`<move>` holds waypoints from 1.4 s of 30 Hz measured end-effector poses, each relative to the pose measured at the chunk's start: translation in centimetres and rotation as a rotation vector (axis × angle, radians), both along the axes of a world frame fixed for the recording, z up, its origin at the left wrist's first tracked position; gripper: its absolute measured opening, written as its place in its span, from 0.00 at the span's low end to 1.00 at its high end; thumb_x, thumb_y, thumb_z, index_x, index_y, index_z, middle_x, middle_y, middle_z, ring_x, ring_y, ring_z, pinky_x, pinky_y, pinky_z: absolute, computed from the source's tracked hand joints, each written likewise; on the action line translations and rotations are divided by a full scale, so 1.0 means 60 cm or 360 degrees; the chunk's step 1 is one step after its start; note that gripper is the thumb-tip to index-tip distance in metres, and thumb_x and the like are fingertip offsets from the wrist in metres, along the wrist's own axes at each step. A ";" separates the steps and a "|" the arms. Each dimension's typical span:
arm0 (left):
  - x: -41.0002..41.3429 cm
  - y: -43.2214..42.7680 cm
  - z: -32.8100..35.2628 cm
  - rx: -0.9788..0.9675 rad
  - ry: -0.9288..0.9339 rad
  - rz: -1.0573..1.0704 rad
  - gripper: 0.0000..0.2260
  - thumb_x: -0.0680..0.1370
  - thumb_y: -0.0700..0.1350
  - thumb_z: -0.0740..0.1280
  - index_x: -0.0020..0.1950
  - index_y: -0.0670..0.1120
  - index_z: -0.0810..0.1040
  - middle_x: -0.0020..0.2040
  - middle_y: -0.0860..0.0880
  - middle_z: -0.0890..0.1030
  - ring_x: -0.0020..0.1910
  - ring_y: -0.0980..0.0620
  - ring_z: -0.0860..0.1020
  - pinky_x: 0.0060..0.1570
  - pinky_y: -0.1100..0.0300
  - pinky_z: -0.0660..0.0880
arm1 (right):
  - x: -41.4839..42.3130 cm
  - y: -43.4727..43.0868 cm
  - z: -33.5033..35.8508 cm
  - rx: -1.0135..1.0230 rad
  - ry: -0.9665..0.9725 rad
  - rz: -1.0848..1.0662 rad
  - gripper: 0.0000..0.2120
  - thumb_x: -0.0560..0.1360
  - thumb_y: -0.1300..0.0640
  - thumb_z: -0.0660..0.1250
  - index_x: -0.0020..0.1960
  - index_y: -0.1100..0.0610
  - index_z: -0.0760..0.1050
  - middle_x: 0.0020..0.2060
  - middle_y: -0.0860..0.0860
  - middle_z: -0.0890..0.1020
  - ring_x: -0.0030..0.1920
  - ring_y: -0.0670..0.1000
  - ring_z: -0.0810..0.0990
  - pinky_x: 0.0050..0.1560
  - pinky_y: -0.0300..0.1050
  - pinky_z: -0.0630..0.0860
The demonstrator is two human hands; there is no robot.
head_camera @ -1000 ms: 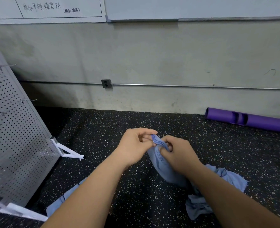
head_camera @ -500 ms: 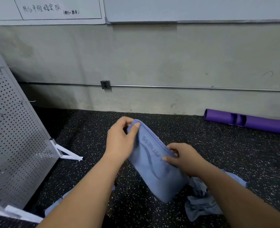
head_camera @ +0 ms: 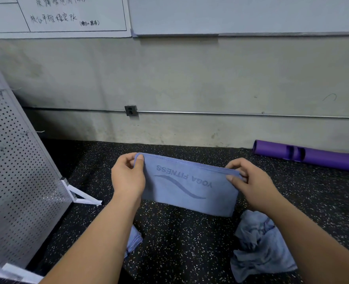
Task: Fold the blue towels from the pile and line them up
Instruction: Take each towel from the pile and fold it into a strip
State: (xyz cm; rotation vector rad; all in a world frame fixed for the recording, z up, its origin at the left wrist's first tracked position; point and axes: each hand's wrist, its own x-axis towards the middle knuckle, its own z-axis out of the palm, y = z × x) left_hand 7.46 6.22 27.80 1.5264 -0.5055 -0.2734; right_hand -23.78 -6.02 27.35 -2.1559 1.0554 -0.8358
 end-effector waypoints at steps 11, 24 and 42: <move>-0.018 -0.002 0.009 0.0110 0.0281 -0.0218 0.08 0.84 0.41 0.64 0.55 0.48 0.83 0.52 0.53 0.83 0.46 0.57 0.76 0.44 0.57 0.70 | -0.006 0.004 0.032 -0.0222 -0.0050 -0.0236 0.06 0.79 0.51 0.75 0.47 0.42 0.79 0.39 0.41 0.85 0.42 0.40 0.81 0.40 0.31 0.71; -0.103 0.014 0.030 0.0250 -0.1181 -0.0792 0.16 0.77 0.60 0.70 0.65 0.62 0.79 0.66 0.65 0.74 0.66 0.56 0.71 0.67 0.58 0.65 | 0.035 0.049 0.043 -0.0131 -0.0023 0.0168 0.04 0.80 0.50 0.73 0.49 0.42 0.78 0.37 0.45 0.82 0.34 0.44 0.75 0.37 0.39 0.70; -0.100 0.001 -0.001 0.0294 -0.0925 -0.1206 0.07 0.79 0.54 0.75 0.54 0.60 0.78 0.43 0.57 0.83 0.46 0.53 0.78 0.53 0.49 0.76 | 0.047 0.058 0.035 0.0152 -0.0214 0.0244 0.12 0.73 0.59 0.81 0.46 0.42 0.84 0.39 0.48 0.86 0.37 0.43 0.81 0.44 0.39 0.80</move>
